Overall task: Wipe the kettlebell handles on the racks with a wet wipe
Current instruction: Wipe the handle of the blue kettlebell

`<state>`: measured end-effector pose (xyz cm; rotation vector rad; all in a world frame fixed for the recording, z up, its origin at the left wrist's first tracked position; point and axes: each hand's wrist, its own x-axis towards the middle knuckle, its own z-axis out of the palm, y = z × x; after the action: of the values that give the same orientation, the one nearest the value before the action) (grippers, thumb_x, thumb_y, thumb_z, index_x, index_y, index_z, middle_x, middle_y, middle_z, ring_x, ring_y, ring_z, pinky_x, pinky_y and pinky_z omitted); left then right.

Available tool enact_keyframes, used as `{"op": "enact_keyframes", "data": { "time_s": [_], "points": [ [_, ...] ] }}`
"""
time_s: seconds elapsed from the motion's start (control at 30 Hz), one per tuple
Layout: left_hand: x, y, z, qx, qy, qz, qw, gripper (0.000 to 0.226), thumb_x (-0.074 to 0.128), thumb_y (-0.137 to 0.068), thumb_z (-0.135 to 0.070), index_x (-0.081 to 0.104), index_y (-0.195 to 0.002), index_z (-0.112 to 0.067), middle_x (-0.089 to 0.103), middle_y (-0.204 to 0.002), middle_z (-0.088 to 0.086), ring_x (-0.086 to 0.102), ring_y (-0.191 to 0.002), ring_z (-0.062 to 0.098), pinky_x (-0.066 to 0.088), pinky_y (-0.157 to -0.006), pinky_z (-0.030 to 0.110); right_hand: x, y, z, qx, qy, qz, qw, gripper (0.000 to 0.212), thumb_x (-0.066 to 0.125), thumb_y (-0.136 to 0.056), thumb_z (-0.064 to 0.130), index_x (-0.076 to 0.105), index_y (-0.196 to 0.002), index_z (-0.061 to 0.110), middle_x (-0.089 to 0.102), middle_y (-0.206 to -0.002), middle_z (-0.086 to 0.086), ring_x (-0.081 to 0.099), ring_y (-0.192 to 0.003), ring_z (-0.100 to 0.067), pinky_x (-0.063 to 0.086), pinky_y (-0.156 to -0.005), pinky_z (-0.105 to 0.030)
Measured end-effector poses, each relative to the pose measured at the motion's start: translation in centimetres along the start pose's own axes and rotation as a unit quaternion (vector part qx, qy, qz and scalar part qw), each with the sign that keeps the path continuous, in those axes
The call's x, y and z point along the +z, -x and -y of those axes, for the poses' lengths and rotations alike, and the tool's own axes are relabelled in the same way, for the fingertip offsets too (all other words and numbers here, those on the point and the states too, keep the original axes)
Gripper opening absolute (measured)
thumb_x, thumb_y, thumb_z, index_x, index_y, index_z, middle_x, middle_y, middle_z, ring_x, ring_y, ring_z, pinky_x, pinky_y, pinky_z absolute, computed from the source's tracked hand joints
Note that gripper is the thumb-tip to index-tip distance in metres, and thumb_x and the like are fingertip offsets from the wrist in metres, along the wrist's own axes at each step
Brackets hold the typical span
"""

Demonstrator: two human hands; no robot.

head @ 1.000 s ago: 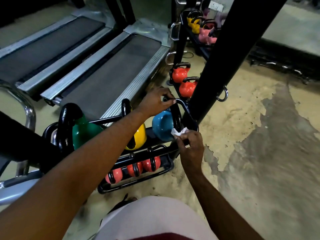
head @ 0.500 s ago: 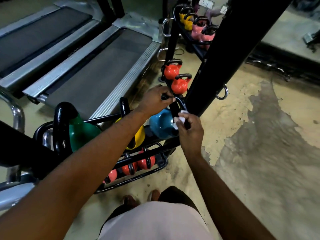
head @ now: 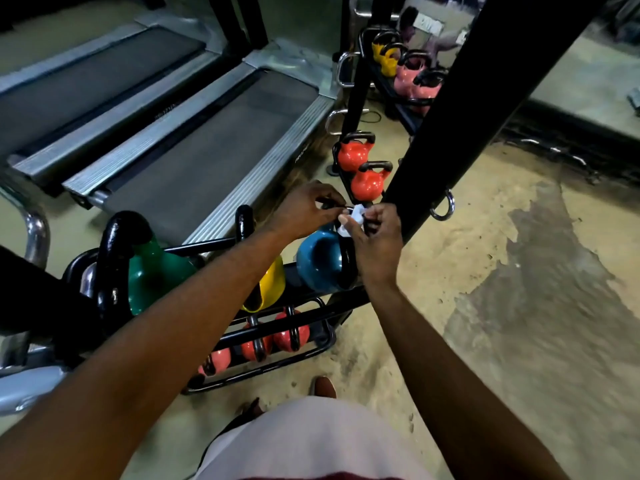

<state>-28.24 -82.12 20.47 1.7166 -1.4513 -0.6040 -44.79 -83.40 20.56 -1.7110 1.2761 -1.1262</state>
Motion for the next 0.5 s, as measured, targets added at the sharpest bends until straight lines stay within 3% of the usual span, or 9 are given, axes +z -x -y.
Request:
{"op": "enact_keyframes", "data": {
  "time_s": [0.1,0.17,0.27,0.33,0.4,0.5],
  "points": [
    [0.3,0.1,-0.7,-0.009,-0.011,0.015,1.000,0.035,0.074,-0.085,-0.040,0.071,-0.116,-0.026,0.066,-0.115,-0.009,0.061,-0.097,-0.002,0.040,-0.077,0.000,-1.4,2.2,-1.2,-0.018,0.032,0.029,0.999,0.027,0.077,-0.084,0.038,0.057,-0.087,0.020,0.059,-0.092,0.001,0.058,-0.084,-0.008,0.050,-0.073,-0.028],
    [0.9,-0.2,-1.3,-0.005,-0.024,0.015,1.000,0.033,0.073,-0.087,-0.038,0.071,-0.117,-0.025,0.066,-0.115,-0.009,0.059,-0.095,-0.003,0.035,-0.072,-0.005,-3.2,4.6,-2.3,-0.053,0.033,0.038,0.997,0.018,0.073,-0.089,0.032,0.063,-0.097,0.020,0.059,-0.100,0.002,0.059,-0.093,-0.006,0.051,-0.076,-0.025],
    [0.9,-0.8,-1.6,-0.008,-0.020,-0.003,1.000,0.025,0.070,-0.090,-0.032,0.073,-0.112,-0.021,0.069,-0.113,-0.005,0.064,-0.096,0.001,0.037,-0.073,-0.004,-4.5,5.4,-3.2,-0.113,0.049,0.059,0.991,0.020,0.066,-0.095,0.024,0.068,-0.112,0.014,0.061,-0.116,0.001,0.060,-0.110,-0.012,0.051,-0.089,-0.023],
    [0.4,-0.7,-1.3,-0.024,-0.014,-0.019,0.999,0.021,0.068,-0.092,-0.028,0.074,-0.110,-0.019,0.071,-0.111,-0.004,0.067,-0.098,0.004,0.041,-0.076,0.001,-3.3,3.2,-2.5,-0.124,0.062,0.081,0.987,0.019,0.066,-0.095,0.020,0.071,-0.112,0.012,0.063,-0.115,0.004,0.061,-0.109,-0.012,0.047,-0.093,-0.018],
    [0.0,-0.5,-1.3,-0.036,-0.007,-0.032,0.999,0.019,0.067,-0.093,-0.022,0.074,-0.109,-0.016,0.073,-0.107,-0.005,0.067,-0.093,0.004,0.042,-0.075,0.001,-1.5,0.0,-1.4,-0.084,0.061,0.096,0.990,0.017,0.069,-0.092,0.022,0.074,-0.107,0.015,0.067,-0.108,0.006,0.064,-0.102,-0.009,0.047,-0.093,-0.016],
    [0.5,0.5,-1.9,-0.019,0.015,-0.079,0.997,0.017,0.069,-0.090,-0.014,0.074,-0.106,-0.010,0.074,-0.102,-0.001,0.062,-0.085,-0.005,0.038,-0.073,-0.003,-1.2,-2.6,-0.6,-0.014,0.040,0.139,0.989,0.009,0.072,-0.088,0.026,0.075,-0.096,0.021,0.072,-0.102,0.005,0.065,-0.095,-0.003,0.051,-0.090,-0.024]
  ]
}}
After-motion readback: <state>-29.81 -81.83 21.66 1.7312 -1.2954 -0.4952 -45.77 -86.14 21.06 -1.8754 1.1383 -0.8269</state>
